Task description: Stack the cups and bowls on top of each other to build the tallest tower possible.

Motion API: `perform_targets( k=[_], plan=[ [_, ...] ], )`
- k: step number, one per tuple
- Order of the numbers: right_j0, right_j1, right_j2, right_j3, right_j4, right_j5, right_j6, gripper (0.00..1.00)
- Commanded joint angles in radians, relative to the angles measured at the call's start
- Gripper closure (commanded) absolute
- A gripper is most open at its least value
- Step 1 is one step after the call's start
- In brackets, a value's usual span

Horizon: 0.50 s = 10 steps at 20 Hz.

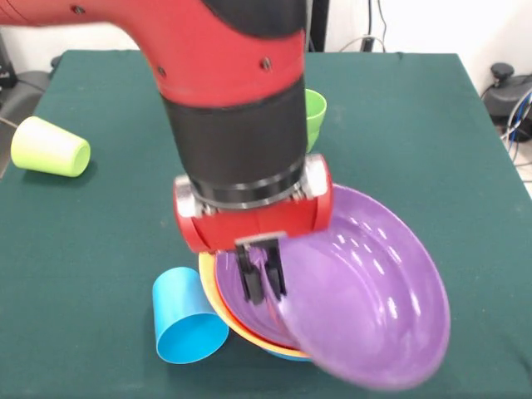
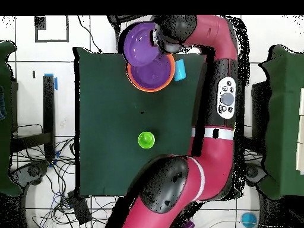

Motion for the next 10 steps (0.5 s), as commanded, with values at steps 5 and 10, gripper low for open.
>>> perform_targets(
  k=[5,10],
  plan=[
    [-0.1,-0.301,-0.134,0.508,0.116,-0.213,0.125,1.0],
    [-0.115,-0.326,-0.149,0.576,0.142,-0.256,0.131,1.0]
  ],
)
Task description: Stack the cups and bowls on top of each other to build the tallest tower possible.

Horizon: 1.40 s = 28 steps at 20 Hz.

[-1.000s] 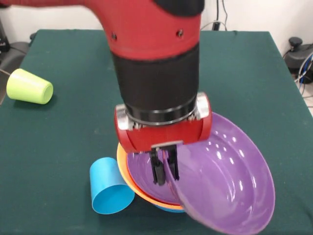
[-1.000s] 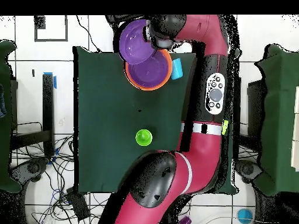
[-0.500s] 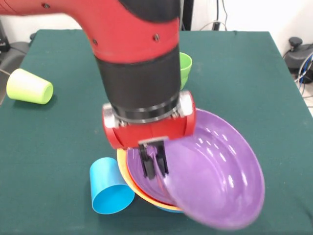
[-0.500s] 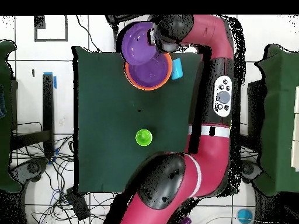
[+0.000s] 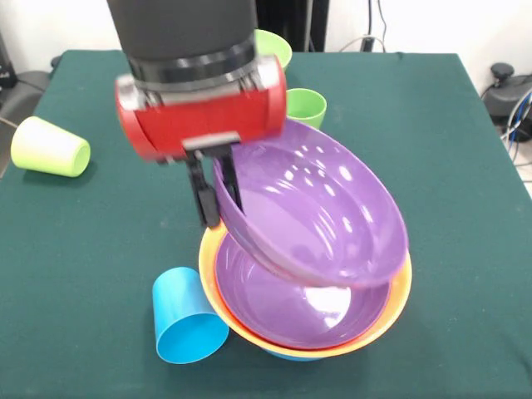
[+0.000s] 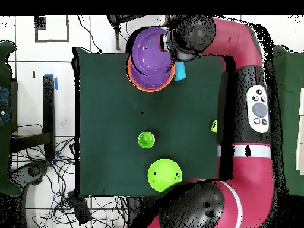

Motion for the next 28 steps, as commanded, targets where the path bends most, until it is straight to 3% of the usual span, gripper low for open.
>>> perform_targets(
  k=[1,14,21,28],
  plan=[
    [-0.009,-0.096,-0.069,0.223,0.028,-0.094,0.129,1.0],
    [-0.011,-0.048,-0.096,0.24,0.044,-0.194,0.101,1.0],
    [0.0,0.076,-0.096,0.154,0.024,-0.232,0.066,1.0],
    [0.005,0.124,-0.108,0.119,0.017,-0.219,0.04,1.0]
  ],
)
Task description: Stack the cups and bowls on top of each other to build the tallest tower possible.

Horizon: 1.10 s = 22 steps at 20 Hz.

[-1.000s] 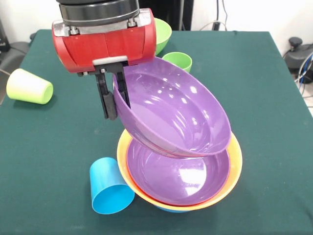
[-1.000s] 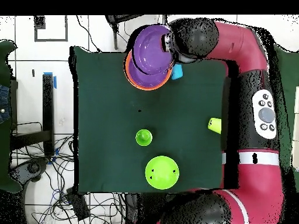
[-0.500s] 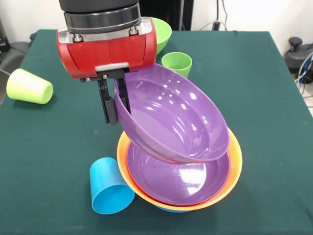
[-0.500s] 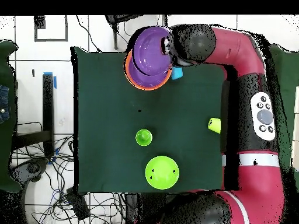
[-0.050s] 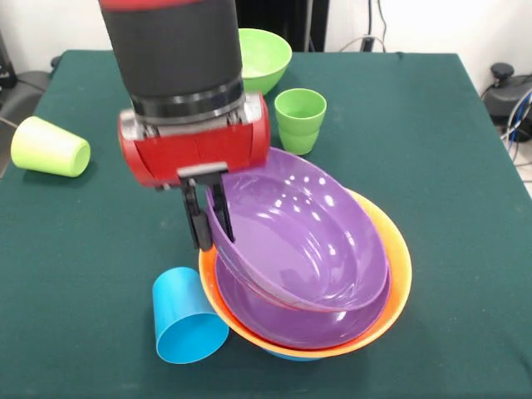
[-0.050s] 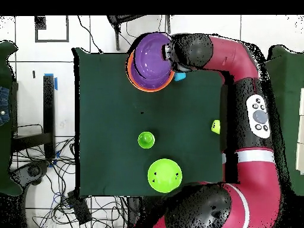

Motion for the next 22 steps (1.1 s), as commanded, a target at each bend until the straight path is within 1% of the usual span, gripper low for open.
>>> perform_targets(
  k=[1,4,5,8,9,18,20,21,22],
  plan=[
    [0.021,0.103,-0.04,-0.012,-0.022,-0.021,0.034,1.0],
    [0.025,0.12,-0.032,-0.027,-0.021,-0.022,0.021,1.0],
    [0.03,0.129,-0.028,-0.04,-0.019,-0.02,0.018,0.0],
    [0.037,0.133,-0.033,-0.047,-0.014,-0.031,0.052,0.0],
    [0.042,0.134,-0.036,-0.056,-0.013,-0.019,0.058,0.0],
    [0.05,0.132,-0.044,-0.075,-0.013,0.008,0.05,0.0],
    [0.056,0.127,-0.052,-0.083,-0.014,0.019,0.06,0.0],
    [0.061,0.129,-0.053,-0.098,-0.022,0.023,0.049,0.0],
    [0.059,0.128,-0.054,-0.092,-0.019,0.011,0.058,0.0]
  ],
)
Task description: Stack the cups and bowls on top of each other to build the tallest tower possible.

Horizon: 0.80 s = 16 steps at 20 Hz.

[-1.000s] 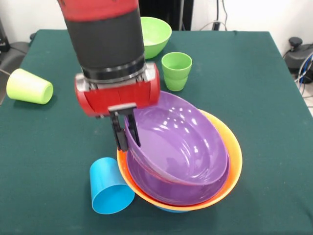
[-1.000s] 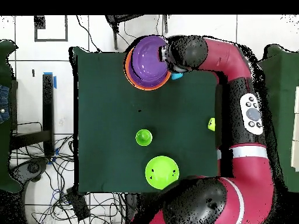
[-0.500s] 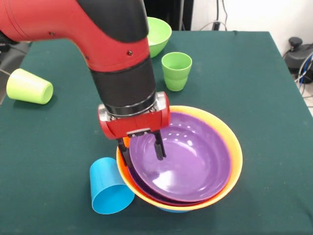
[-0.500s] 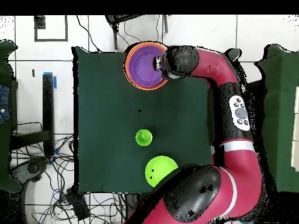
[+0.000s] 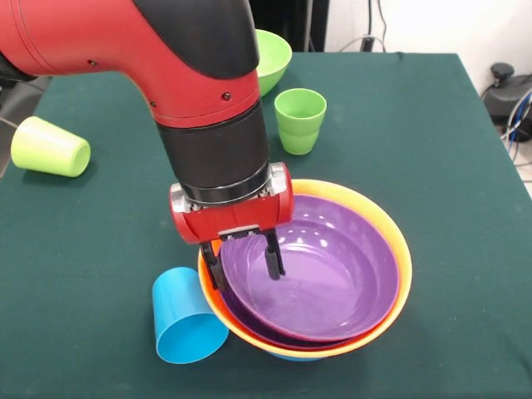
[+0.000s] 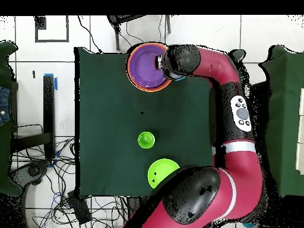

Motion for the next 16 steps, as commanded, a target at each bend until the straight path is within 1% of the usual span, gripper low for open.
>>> perform_targets(
  k=[1,2,4,5,6,7,8,9,13,14,15,16],
  plan=[
    [0.037,0.01,-0.047,-0.058,-0.017,0.011,0.063,0.0],
    [0.039,0.008,-0.046,-0.06,-0.019,0.008,0.056,0.0],
    [0.043,-0.031,-0.054,-0.047,-0.013,0.028,0.068,0.0],
    [0.039,-0.093,-0.065,0.009,-0.005,0.025,0.087,0.0],
    [0.04,-0.13,-0.072,0.032,0.003,0.042,0.099,0.0],
    [0.045,-0.201,-0.087,0.074,0.015,0.075,0.118,0.0],
    [0.049,-0.233,-0.096,0.087,0.017,0.091,0.121,0.0],
    [0.058,-0.282,-0.115,0.104,0.027,0.148,0.134,0.0],
    [0.078,-0.365,-0.142,0.106,0.052,0.281,0.132,0.0],
    [0.081,-0.376,-0.148,0.11,0.059,0.297,0.136,0.0],
    [0.087,-0.393,-0.156,0.108,0.071,0.333,0.151,0.0],
    [0.089,-0.406,-0.163,0.116,0.078,0.343,0.153,0.0]
  ],
)
